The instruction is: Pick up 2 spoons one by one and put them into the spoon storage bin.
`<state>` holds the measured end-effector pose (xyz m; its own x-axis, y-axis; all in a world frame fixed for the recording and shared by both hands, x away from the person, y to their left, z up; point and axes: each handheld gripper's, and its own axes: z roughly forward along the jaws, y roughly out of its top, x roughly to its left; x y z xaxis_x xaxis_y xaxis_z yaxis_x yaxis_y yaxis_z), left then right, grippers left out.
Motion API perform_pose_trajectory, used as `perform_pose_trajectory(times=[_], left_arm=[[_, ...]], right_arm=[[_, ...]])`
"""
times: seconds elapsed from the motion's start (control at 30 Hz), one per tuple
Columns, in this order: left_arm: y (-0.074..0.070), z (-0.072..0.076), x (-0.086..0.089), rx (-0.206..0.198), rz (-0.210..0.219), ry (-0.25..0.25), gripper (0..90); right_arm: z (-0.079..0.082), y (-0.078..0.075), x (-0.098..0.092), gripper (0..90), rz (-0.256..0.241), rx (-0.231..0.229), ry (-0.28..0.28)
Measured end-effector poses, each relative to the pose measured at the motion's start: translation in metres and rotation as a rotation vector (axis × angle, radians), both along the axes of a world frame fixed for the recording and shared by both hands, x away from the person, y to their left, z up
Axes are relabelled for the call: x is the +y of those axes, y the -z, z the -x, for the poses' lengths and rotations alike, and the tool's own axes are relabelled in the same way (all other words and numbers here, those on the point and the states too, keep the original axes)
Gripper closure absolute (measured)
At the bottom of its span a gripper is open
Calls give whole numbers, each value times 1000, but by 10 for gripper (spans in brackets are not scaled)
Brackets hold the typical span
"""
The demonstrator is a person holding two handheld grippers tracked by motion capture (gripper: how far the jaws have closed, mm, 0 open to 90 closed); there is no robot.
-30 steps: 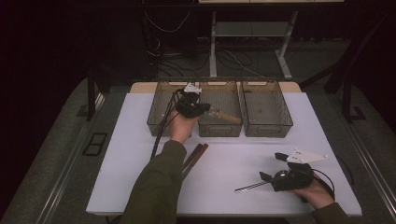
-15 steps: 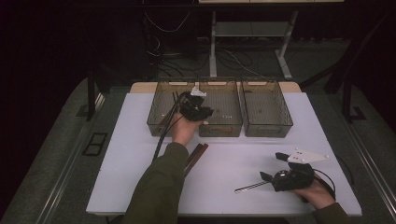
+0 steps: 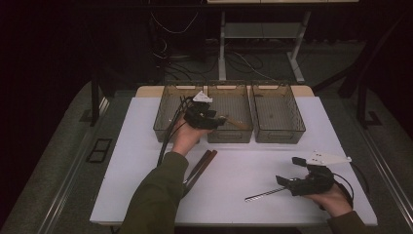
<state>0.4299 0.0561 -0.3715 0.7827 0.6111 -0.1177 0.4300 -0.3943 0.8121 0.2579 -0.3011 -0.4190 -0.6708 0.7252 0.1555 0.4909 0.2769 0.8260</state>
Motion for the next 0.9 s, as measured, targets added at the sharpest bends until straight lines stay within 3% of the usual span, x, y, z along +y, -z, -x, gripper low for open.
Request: perform_pose_trajectory(times=[0.17,0.43,0.73,0.9], left_arm=[[-4,18,12,-18,47,9,387],[-6,53,40,-34,35,32,264],[17,94,79,-36,37,55,164],[28,111,97,-40,40,51,131]], right_arm=[[-1,-5,-4,38,4,9,1],[-6,-7,-12,39,28,34,2],[-5,4,-28,72,74,85,13],[-4,10,-39,158,81,112,22]])
